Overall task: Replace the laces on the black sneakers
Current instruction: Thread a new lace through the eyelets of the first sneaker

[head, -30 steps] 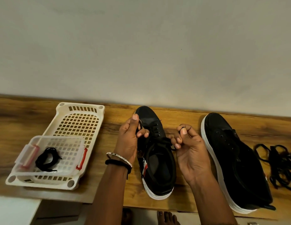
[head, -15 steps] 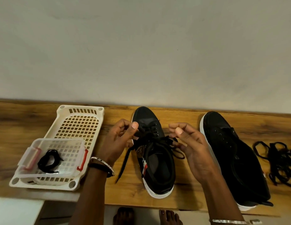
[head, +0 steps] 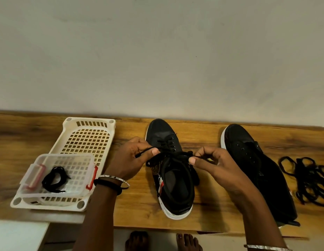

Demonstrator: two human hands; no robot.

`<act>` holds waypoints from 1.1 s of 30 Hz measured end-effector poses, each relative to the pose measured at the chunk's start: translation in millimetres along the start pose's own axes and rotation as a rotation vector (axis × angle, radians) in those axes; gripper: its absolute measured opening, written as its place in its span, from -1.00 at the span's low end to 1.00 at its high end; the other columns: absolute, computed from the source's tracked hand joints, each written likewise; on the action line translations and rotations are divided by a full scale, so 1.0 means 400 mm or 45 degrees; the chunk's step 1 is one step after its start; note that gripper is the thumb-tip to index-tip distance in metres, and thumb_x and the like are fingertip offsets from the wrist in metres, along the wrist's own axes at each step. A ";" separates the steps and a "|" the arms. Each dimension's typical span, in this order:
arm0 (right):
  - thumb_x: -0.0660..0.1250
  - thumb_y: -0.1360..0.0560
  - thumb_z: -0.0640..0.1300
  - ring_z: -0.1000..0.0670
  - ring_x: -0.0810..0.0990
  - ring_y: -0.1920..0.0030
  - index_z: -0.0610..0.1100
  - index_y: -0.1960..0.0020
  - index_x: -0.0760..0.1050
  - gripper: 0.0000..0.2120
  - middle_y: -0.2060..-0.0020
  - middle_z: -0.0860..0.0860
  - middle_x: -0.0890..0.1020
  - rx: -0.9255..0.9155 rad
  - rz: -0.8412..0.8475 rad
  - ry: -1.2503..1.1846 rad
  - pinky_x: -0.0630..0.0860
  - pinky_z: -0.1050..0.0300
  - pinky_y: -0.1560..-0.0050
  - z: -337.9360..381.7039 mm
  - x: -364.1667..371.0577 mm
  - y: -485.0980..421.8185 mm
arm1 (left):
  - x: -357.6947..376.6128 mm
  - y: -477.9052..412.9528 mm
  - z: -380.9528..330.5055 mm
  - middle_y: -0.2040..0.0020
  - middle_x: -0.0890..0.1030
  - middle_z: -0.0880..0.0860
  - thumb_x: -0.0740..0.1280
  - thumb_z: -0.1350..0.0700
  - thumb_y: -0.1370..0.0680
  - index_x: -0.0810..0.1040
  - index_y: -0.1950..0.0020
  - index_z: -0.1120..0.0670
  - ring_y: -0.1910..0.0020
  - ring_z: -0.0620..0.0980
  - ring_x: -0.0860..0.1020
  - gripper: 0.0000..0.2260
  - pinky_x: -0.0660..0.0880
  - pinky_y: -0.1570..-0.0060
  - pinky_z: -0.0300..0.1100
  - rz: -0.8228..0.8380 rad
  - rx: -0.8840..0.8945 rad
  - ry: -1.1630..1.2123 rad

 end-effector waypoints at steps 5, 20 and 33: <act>0.58 -0.37 -0.12 0.00 0.62 0.08 -0.02 -0.05 0.53 -0.68 0.15 0.01 0.63 0.167 0.057 -0.209 0.52 0.05 0.02 -0.029 0.019 -0.007 | 0.007 -0.009 -0.014 0.27 0.69 0.04 0.23 -0.06 -0.61 0.63 0.15 0.08 0.48 -0.14 0.46 -0.70 0.39 0.43 -0.33 -0.035 -0.136 0.402; 0.47 -0.46 -0.30 0.02 0.57 0.24 -0.20 0.10 0.54 -0.89 0.28 -0.09 0.58 0.234 0.142 -0.300 0.50 0.15 0.09 -0.027 0.017 0.002 | 0.019 -0.006 0.041 0.26 0.63 -0.01 0.37 0.11 -0.58 0.66 -0.01 0.13 0.55 -0.28 0.46 -0.88 0.32 0.42 -0.35 -0.189 -0.429 0.378; 0.60 -0.26 -0.05 0.07 0.30 0.48 -0.13 0.20 0.53 -0.71 0.49 0.03 0.37 -0.049 -0.333 -1.051 0.38 0.19 0.38 -0.005 -0.091 0.009 | 0.014 0.000 0.061 0.50 0.53 -0.03 0.35 0.06 -0.60 0.62 0.05 0.05 0.57 -0.21 0.42 -0.90 0.36 0.48 -0.34 -0.193 -0.468 0.386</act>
Point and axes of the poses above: each hand's wrist, its own y-axis away from the middle knuckle, its own x-axis out of the palm, z = x × y, the point moved 5 cm from there along -y, towards the middle knuckle
